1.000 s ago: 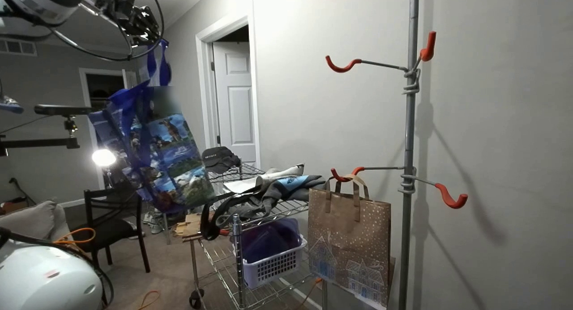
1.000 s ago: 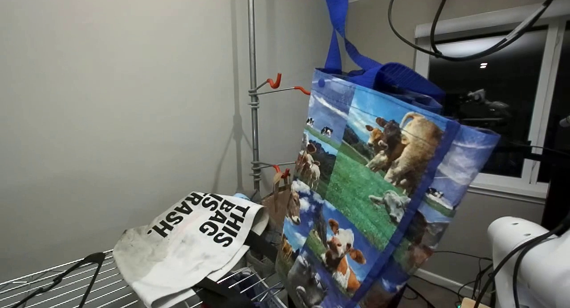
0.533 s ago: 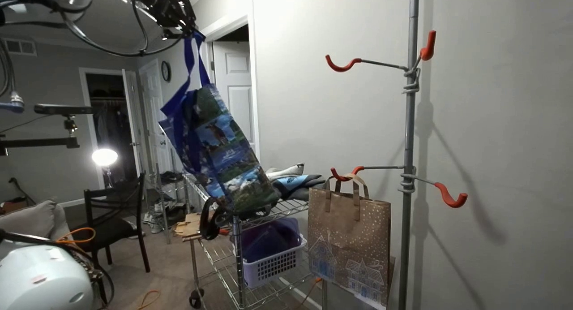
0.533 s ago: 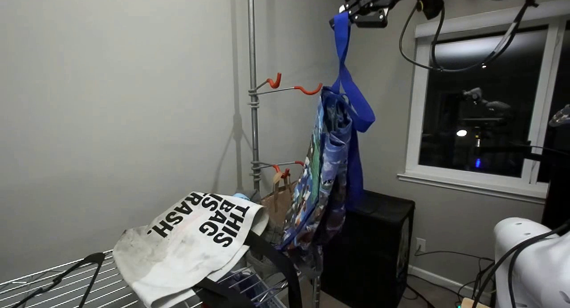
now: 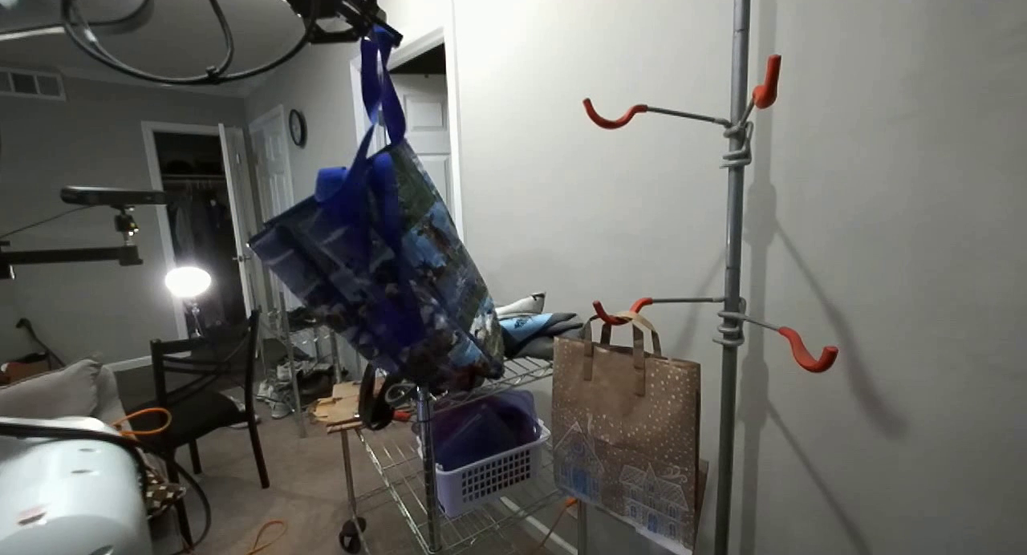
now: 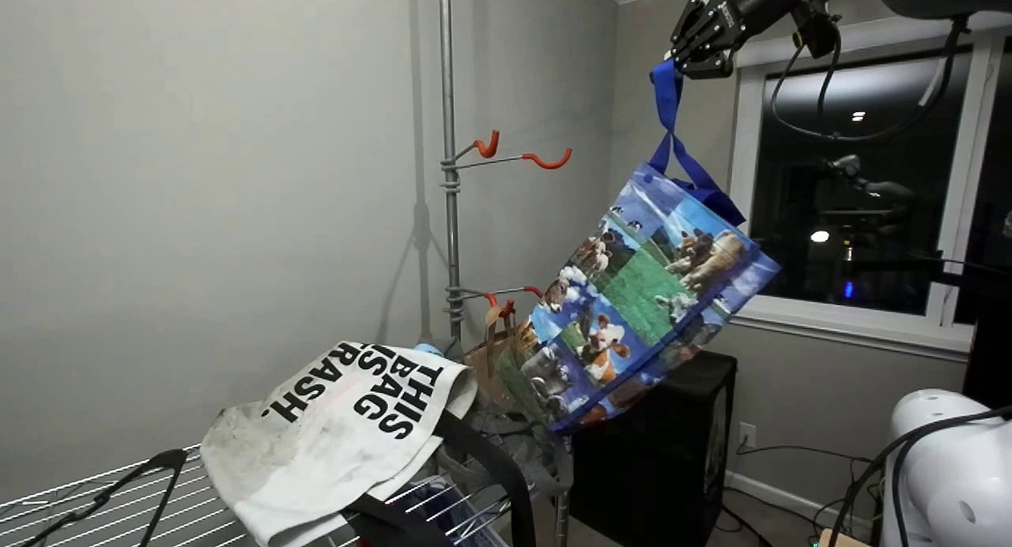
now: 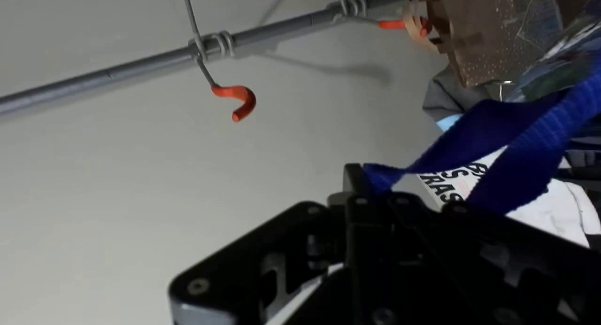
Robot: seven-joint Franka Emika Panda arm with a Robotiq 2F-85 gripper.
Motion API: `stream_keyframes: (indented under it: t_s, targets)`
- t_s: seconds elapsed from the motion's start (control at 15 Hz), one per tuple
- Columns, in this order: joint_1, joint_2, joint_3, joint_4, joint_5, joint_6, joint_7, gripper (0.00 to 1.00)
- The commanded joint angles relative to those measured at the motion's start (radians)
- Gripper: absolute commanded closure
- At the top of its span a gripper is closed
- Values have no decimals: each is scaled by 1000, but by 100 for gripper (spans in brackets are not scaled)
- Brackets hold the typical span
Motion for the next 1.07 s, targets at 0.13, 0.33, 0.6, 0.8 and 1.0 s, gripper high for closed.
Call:
stream_keyframes:
  t_s: [0.13,0.33,0.6,0.8,1.0]
  targets:
    - [-37,-74,-36,-109,-53,-9,52,100]
    - [-39,-94,-84,-203,-53,16,57,100]
    - [-36,-122,-175,-350,-36,77,65,100]
    - [-40,-133,-258,-459,-24,155,55,100]
    - [-54,-131,-324,-551,-23,232,42,100]
